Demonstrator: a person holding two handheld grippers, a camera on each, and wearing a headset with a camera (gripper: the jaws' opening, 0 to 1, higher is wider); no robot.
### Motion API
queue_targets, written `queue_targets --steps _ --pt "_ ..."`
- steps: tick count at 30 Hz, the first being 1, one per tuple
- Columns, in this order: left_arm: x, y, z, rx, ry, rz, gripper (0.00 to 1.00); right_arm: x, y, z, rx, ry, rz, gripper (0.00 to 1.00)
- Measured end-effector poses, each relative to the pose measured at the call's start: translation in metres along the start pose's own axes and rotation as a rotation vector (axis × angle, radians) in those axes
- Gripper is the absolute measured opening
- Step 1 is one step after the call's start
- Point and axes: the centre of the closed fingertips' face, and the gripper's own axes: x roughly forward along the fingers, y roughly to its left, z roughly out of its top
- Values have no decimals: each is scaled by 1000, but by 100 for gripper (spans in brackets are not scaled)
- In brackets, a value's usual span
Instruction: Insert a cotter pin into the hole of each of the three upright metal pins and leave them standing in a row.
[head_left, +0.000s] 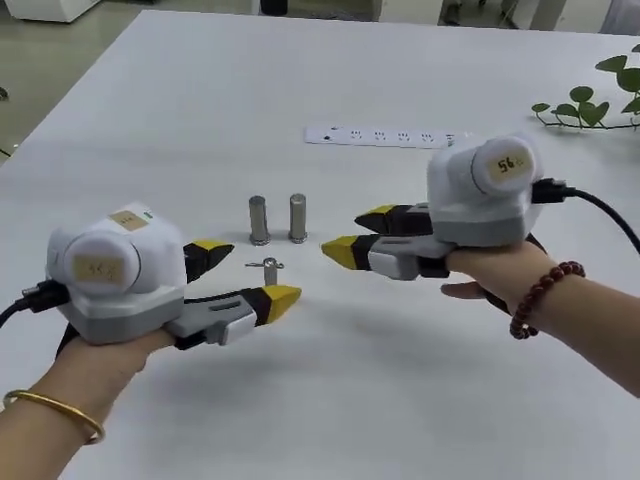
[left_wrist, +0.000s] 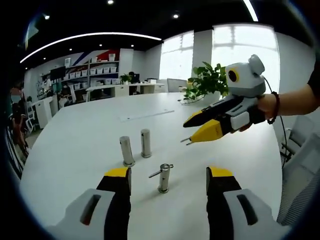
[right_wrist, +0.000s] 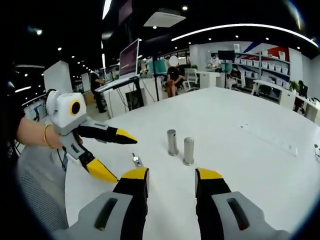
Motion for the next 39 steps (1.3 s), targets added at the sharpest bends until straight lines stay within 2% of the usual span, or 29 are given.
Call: queue_targets --steps 4,6,10,14,17,21,26,30,36,39 --pt "-6 -5 6 9 -10 7 64 12 -9 4 -17 -3 -13 36" --pt "-10 -8 8 13 -9 8 67 17 -11 4 -57 7 -32 36" --pt "-15 -12 8 -2 -8 9 71 26 -12 6 -33 -7 -43 37" --pt "-19 -12 5 8 10 16 74 36 -14 8 -51 -14 -70 37" --pt "-23 -10 3 0 9 30 79 46 -16 10 -14 -41 -77 36" --pt "-27 -8 3 -11 -1 38 81 58 -19 10 17 -51 -90 35" --pt "-29 -9 2 13 -3 41 87 70 -21 11 48 -71 -104 31" --pt "-29 -7 1 19 -15 36 89 78 -28 7 69 -63 -132 26" --pt "-27 -6 -2 11 -15 24 94 88 -28 4 79 -66 -134 20" --pt "-26 -5 -4 11 -9 22 96 91 -29 2 112 -65 -141 18"
